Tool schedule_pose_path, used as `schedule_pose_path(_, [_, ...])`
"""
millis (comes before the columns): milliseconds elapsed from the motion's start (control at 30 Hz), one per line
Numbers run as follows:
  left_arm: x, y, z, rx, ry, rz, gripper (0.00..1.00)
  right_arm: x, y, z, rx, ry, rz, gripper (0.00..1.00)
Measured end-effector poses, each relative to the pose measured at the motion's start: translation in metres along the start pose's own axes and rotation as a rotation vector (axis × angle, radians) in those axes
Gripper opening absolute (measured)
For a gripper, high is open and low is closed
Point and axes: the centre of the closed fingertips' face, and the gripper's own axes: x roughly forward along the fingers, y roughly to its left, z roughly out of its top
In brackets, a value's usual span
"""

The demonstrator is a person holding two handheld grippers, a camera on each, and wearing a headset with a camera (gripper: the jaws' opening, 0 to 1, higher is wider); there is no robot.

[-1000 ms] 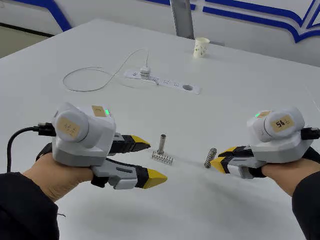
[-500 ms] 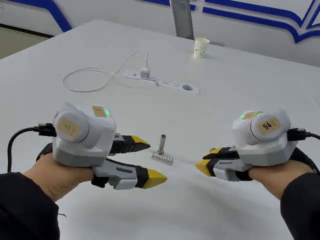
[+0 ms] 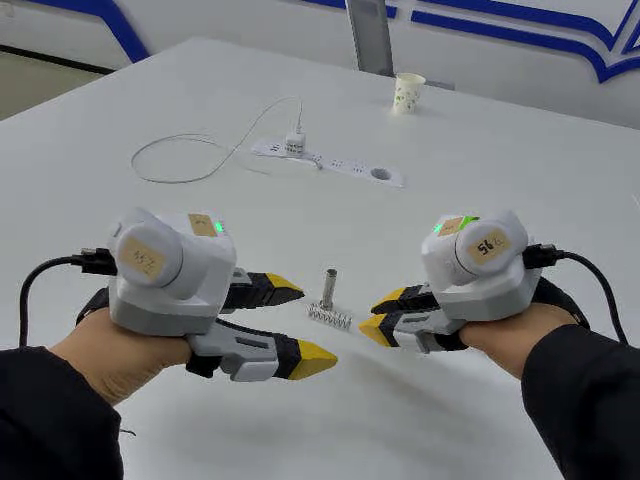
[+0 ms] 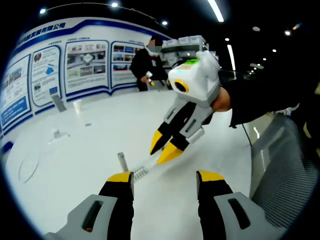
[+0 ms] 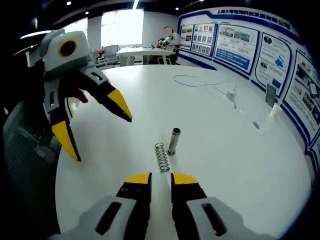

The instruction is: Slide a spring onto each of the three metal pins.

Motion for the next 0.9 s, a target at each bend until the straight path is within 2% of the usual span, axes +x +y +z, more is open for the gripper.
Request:
schedule_pose_path(267, [0.0, 0.002, -0.003, -0.005, 0.009, 0.003, 0.51, 0.019, -0.001, 0.002, -0.047, 0.019, 0.03, 0.16])
schedule_pose_path(433, [0.0, 0.005, -0.006, -0.012, 0.013, 0.006, 0.51, 0.029, -0.005, 0.001, -0.047, 0.031, 0.047, 0.16])
schedule_pose_path(700, [0.001, 0.007, -0.009, -0.022, 0.02, 0.006, 0.51, 0.04, -0.004, -0.003, -0.04, 0.052, 0.079, 0.16])
schedule_pose_path(900, [0.002, 0.006, -0.009, -0.024, 0.023, 0.002, 0.51, 0.042, -0.002, -0.007, -0.036, 0.064, 0.09, 0.15])
